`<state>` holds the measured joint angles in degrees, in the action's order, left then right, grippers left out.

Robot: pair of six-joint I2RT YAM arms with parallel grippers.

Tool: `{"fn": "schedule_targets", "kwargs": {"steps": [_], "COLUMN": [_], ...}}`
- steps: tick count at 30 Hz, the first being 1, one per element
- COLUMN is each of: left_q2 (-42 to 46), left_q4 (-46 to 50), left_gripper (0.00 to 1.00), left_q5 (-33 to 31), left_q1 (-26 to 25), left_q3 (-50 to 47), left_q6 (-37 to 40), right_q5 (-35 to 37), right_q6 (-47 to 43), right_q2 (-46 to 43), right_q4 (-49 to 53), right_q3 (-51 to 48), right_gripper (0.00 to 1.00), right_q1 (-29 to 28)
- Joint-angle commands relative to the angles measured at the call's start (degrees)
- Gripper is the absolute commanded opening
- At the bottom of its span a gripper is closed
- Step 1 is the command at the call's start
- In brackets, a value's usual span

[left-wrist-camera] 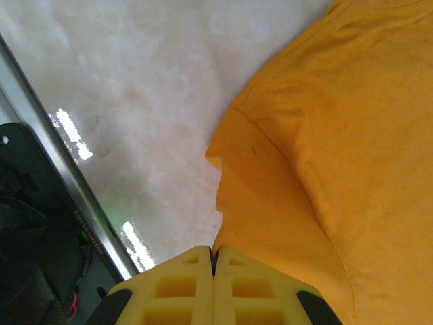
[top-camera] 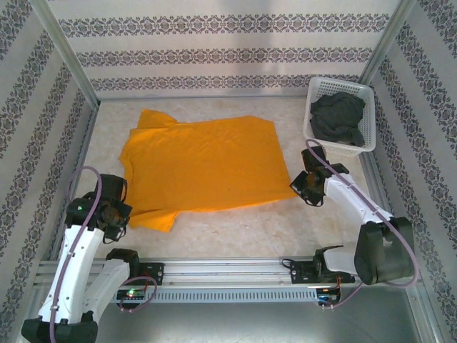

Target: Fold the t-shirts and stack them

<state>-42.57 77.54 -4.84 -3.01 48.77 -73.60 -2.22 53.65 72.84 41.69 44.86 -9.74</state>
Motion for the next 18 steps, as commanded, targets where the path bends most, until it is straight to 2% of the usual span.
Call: {"fn": "schedule_targets", "kwargs": {"steps": [1,6,18], "left_q2": [-0.7,-3.7,-22.9], "left_q4": [2.0,-1.1,-14.9], "left_gripper": [0.0,0.0,0.0], "left_q5": [1.4,-2.3,-5.4], "left_q1": [-0.4,-0.4,-0.3], "left_q3": [-2.6,-0.2,12.8], "left_q6": [-0.1,2.0,13.2], "right_q5": [0.5,0.3,0.3], "right_q6": [0.7,2.1,0.1], "right_q2": [-1.9,-2.5,7.7], "right_q4": [5.9,5.2,4.9], "right_q3": [-3.1,-3.7,10.2], "right_gripper": [0.0,0.0,0.0], "right_q1": [-1.8,-2.8,-2.7]}}
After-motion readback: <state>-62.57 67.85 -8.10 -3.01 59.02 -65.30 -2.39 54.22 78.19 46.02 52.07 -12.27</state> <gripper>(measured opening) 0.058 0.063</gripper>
